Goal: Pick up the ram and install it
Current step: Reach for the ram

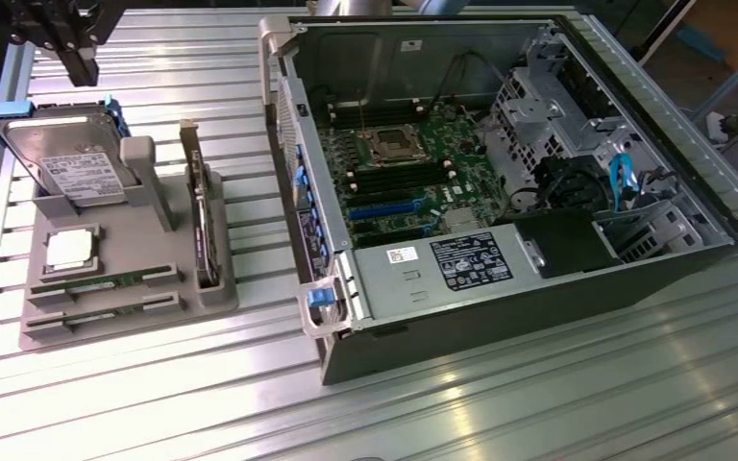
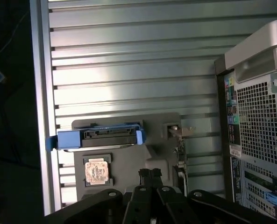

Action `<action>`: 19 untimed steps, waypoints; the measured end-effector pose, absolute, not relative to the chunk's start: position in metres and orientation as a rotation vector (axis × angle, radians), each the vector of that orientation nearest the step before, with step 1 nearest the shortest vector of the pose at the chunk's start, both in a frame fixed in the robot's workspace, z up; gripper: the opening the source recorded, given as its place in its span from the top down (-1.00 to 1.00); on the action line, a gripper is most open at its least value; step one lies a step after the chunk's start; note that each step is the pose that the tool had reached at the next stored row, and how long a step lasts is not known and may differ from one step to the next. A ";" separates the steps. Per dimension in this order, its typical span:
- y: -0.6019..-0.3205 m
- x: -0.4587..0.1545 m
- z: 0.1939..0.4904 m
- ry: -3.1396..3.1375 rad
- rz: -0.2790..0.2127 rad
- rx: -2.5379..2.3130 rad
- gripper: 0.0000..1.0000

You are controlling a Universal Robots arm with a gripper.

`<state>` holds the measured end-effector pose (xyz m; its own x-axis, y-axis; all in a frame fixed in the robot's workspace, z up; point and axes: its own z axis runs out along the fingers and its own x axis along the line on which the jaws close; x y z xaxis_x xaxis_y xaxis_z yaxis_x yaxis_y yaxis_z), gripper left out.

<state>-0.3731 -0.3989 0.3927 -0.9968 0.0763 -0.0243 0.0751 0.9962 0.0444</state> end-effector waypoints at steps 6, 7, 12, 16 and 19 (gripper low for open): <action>-0.399 -0.376 0.393 3.114 0.068 0.118 0.79; -0.399 -0.376 0.393 3.114 0.068 0.118 0.79; -0.399 -0.375 0.393 3.125 0.067 0.119 0.79; -0.399 -0.373 0.392 3.152 0.066 0.121 0.79; -0.399 -0.373 0.392 3.153 0.066 0.121 0.79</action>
